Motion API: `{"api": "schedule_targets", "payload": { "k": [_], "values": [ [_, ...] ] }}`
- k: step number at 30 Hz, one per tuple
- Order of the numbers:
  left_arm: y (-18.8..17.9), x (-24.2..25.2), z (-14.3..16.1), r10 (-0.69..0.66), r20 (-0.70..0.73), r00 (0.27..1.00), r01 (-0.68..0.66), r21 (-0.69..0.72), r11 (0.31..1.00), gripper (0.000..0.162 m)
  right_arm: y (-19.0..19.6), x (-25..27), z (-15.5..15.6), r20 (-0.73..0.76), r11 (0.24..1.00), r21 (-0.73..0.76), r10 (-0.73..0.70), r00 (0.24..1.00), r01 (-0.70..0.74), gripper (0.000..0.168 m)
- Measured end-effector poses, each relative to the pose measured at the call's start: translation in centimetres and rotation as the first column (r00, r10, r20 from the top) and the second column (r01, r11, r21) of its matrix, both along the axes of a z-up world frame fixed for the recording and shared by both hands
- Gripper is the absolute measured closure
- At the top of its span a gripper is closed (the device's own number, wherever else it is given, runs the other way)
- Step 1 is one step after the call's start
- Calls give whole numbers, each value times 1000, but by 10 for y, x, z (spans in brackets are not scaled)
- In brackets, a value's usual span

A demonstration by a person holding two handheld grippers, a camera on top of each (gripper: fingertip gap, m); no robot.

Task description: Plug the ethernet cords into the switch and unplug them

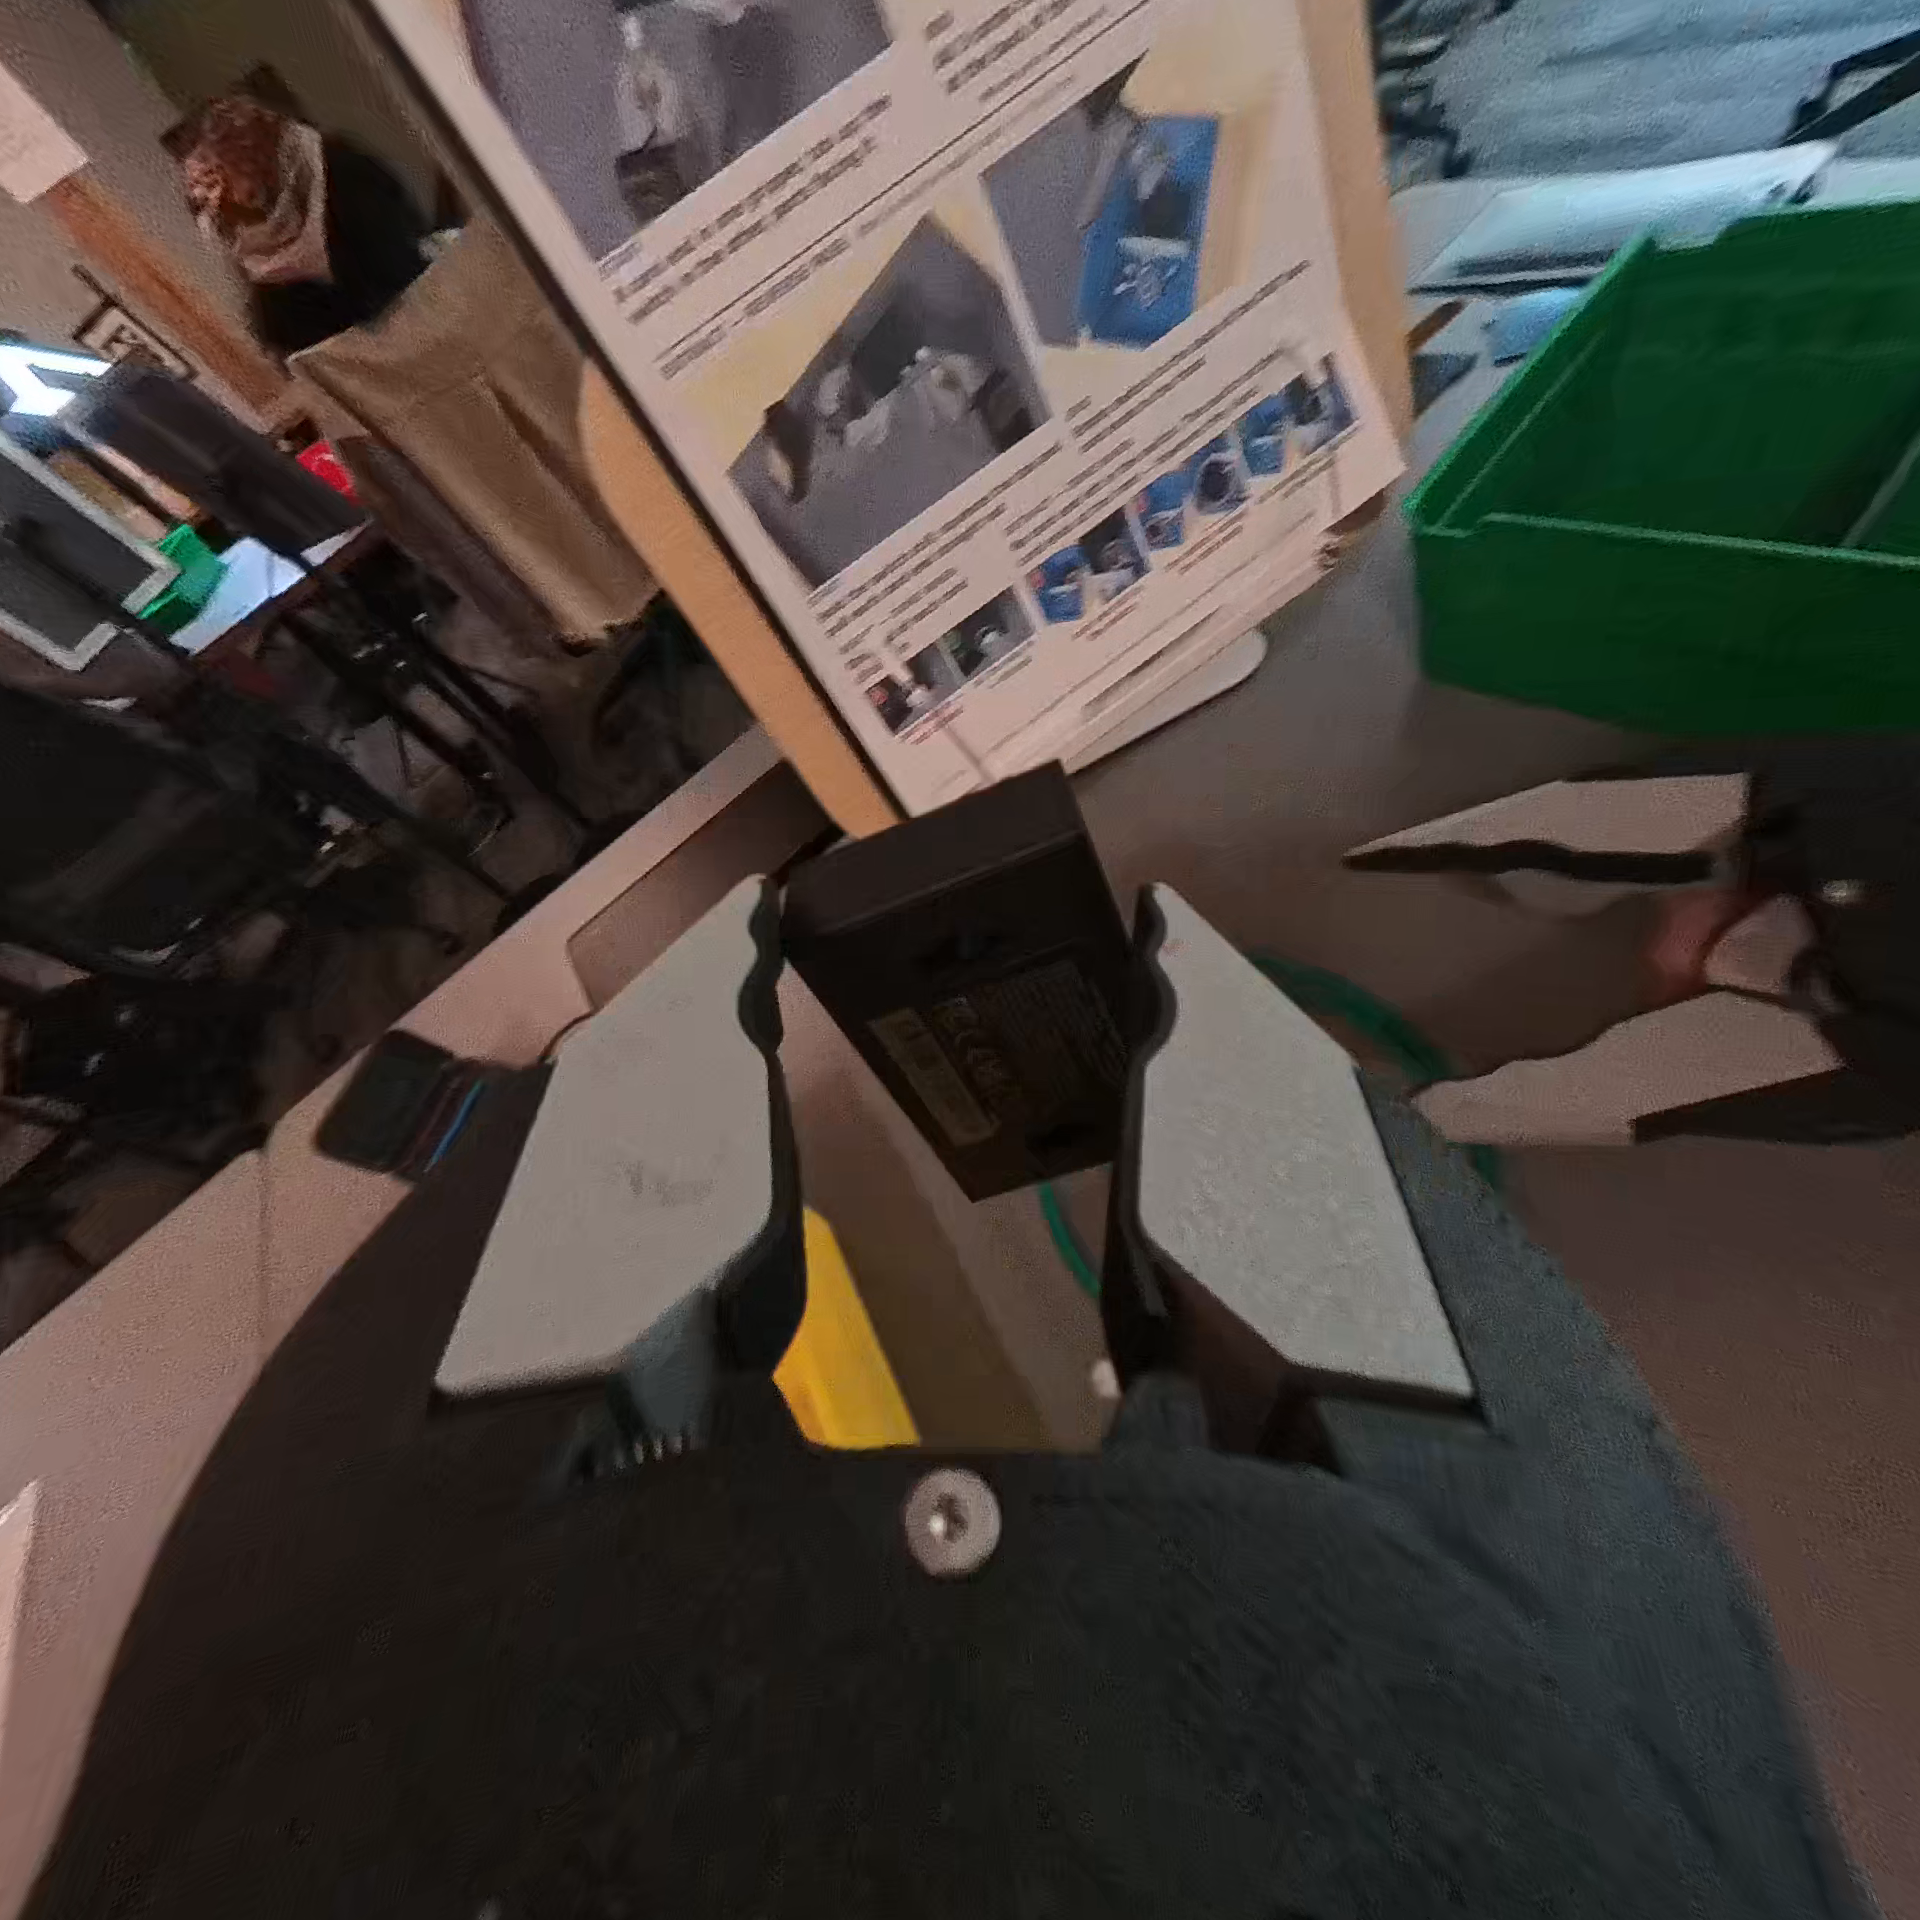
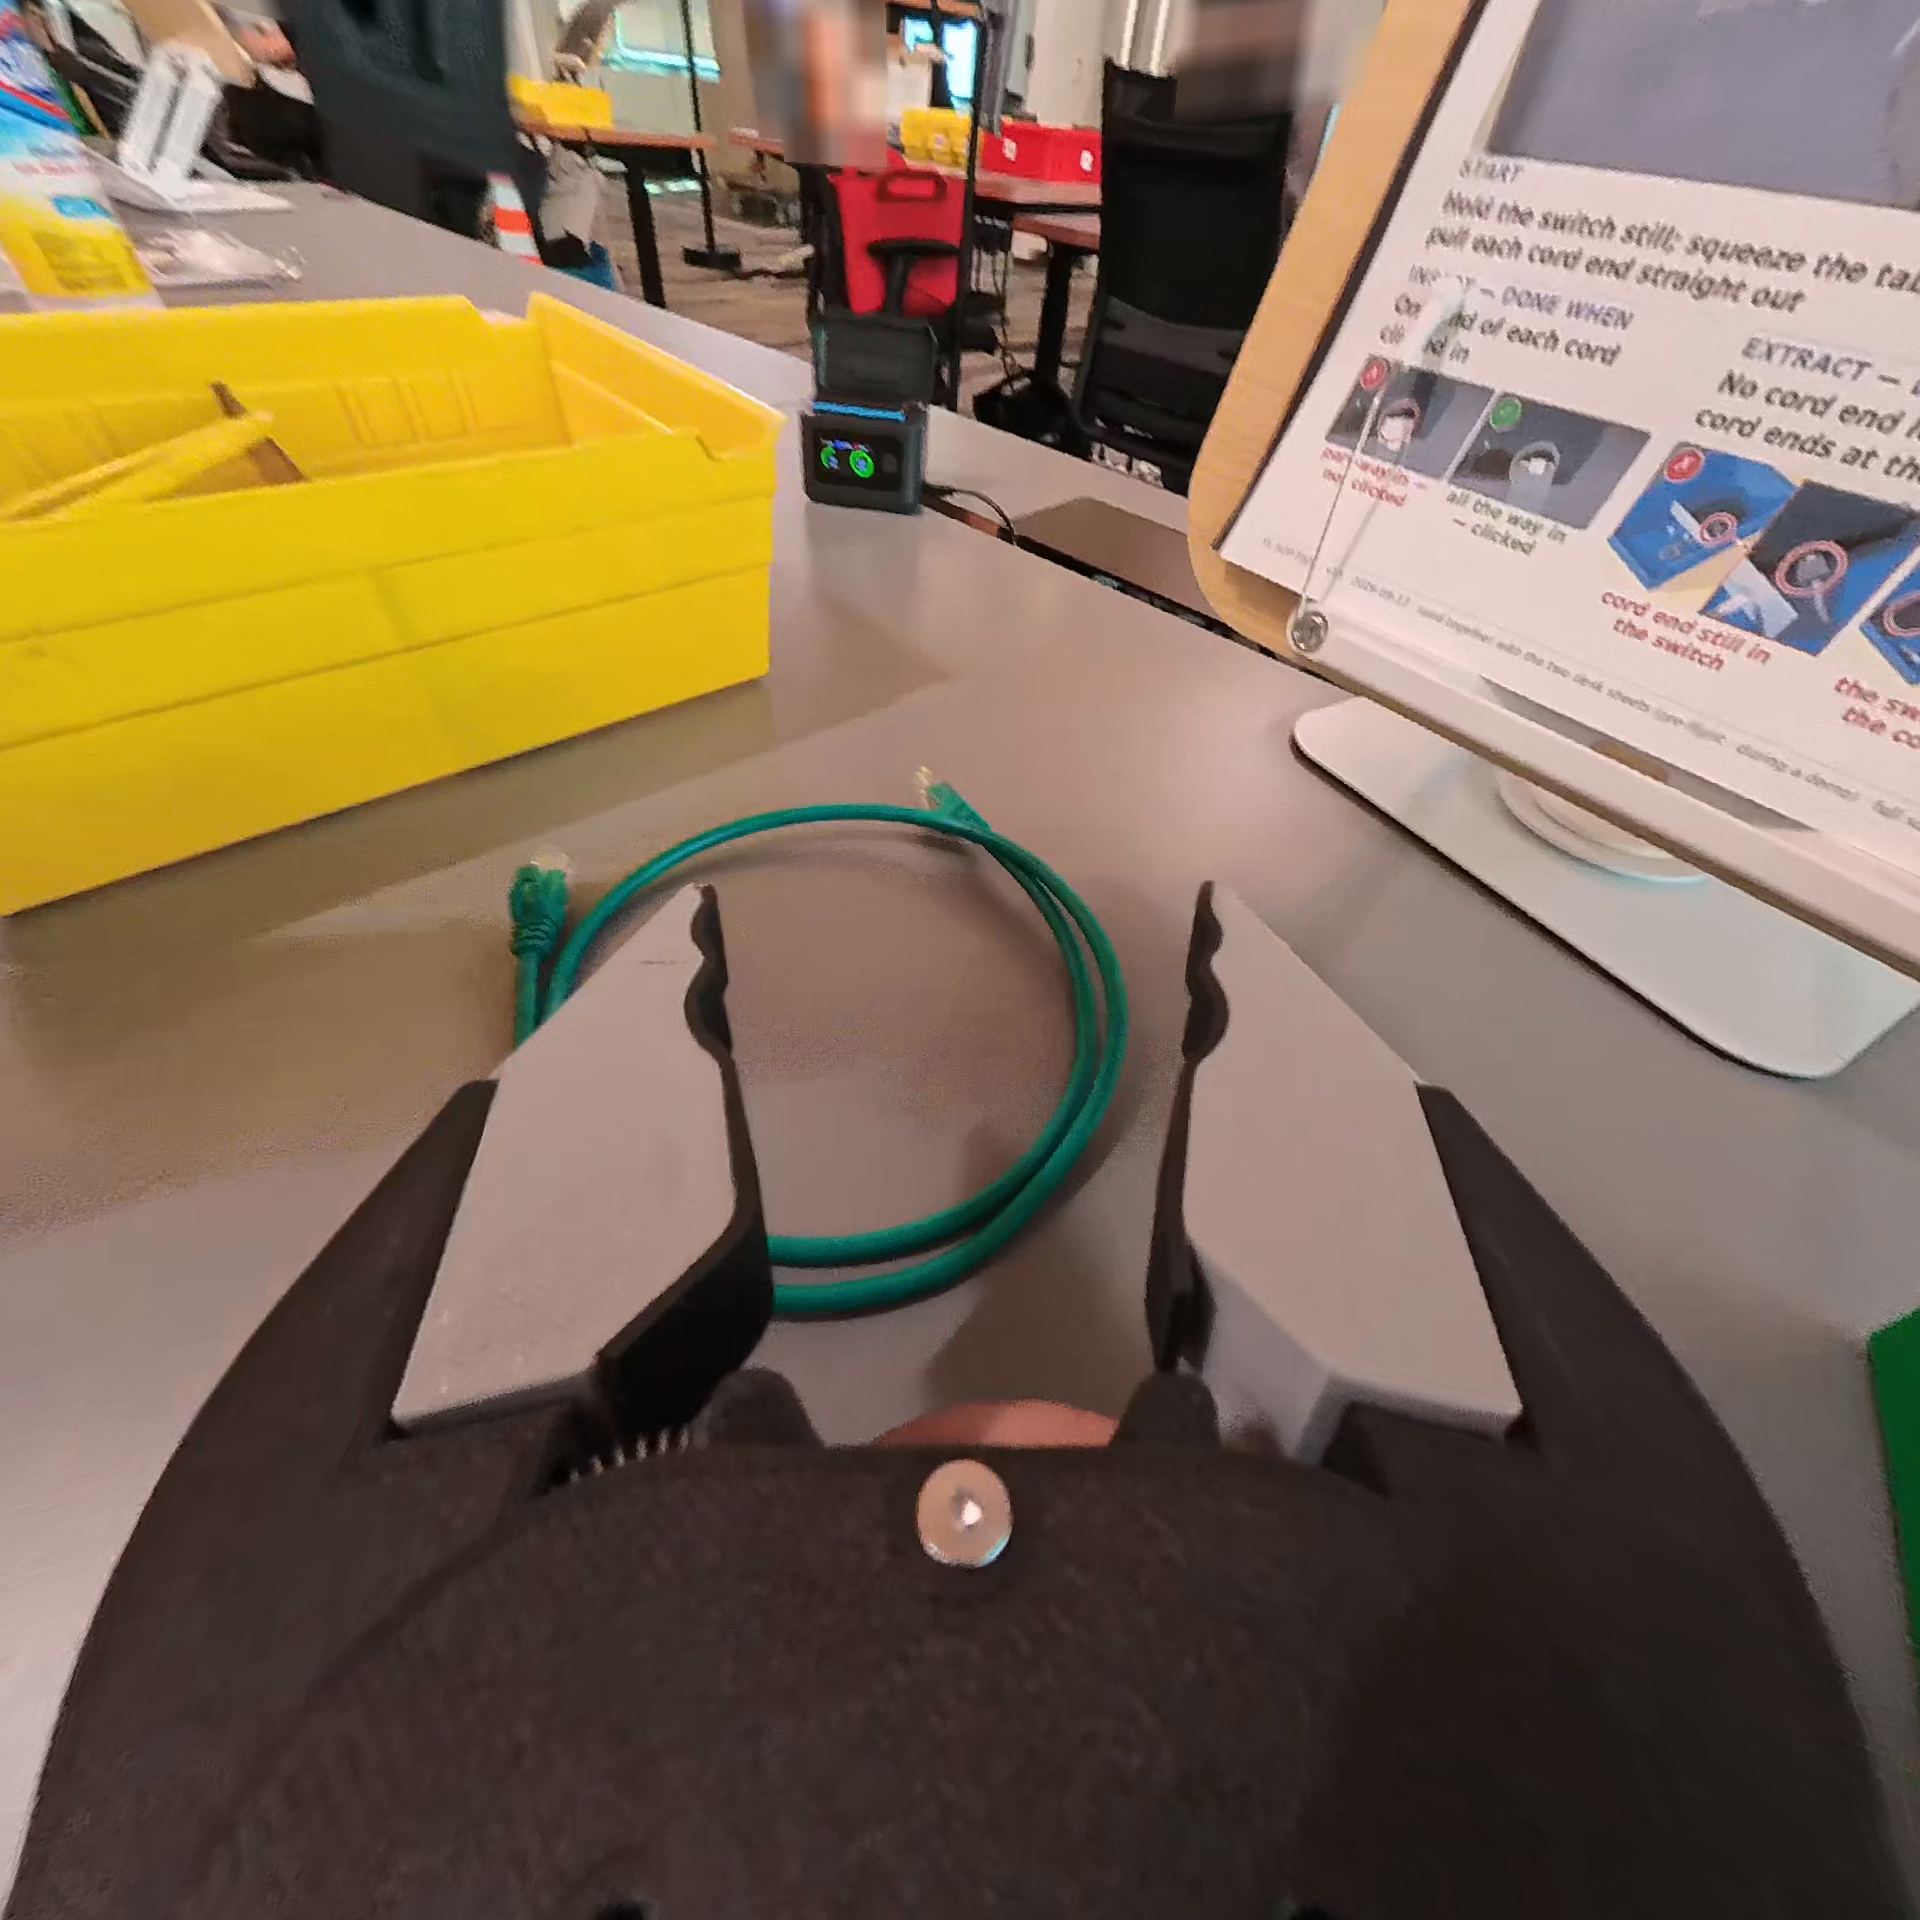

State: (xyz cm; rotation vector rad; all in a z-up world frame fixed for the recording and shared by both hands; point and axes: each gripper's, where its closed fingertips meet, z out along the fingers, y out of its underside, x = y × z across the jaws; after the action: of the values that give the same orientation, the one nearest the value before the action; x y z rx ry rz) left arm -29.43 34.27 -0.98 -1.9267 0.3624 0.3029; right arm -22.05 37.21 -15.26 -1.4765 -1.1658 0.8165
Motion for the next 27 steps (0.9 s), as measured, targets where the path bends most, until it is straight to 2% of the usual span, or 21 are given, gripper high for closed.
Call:
{"api": "schedule_targets", "payload": {
  "k": [4,8,12,14,17,21,23,25,27],
  "values": [
    [15,61,-15,-128,120,985,122,55,991,96,-15,2,18,-88,997,36,75,993,-72,78],
    [32,88,-33,-191,253,949,168,109,980,96,-12,7,28,-138,997,53,66,988,-59,87],
    [48,99,-60,-223,357,907,199,102,975,95,2,14,33,-162,999,50,25,986,-18,116],
    [55,99,-74,-235,390,890,213,99,972,96,10,18,30,-142,999,40,10,990,-4,144],
    [64,94,-91,-250,476,843,226,108,968,95,21,18,13,-39,1000,6,6,999,-6,145],
    [70,86,-114,-247,563,789,245,80,966,95,35,18,-8,104,994,84,-80,991,72,145],
    [70,77,-123,-229,530,817,235,58,970,98,47,21,-13,142,985,115,-143,980,127,145],
    [71,60,-132,-172,490,855,173,44,984,102,59,26,-18,161,983,79,-176,971,165,145],
    [71,51,-136,-150,484,862,148,44,988,106,71,33,-23,184,979,35,-203,962,201,145]
  ]
}}
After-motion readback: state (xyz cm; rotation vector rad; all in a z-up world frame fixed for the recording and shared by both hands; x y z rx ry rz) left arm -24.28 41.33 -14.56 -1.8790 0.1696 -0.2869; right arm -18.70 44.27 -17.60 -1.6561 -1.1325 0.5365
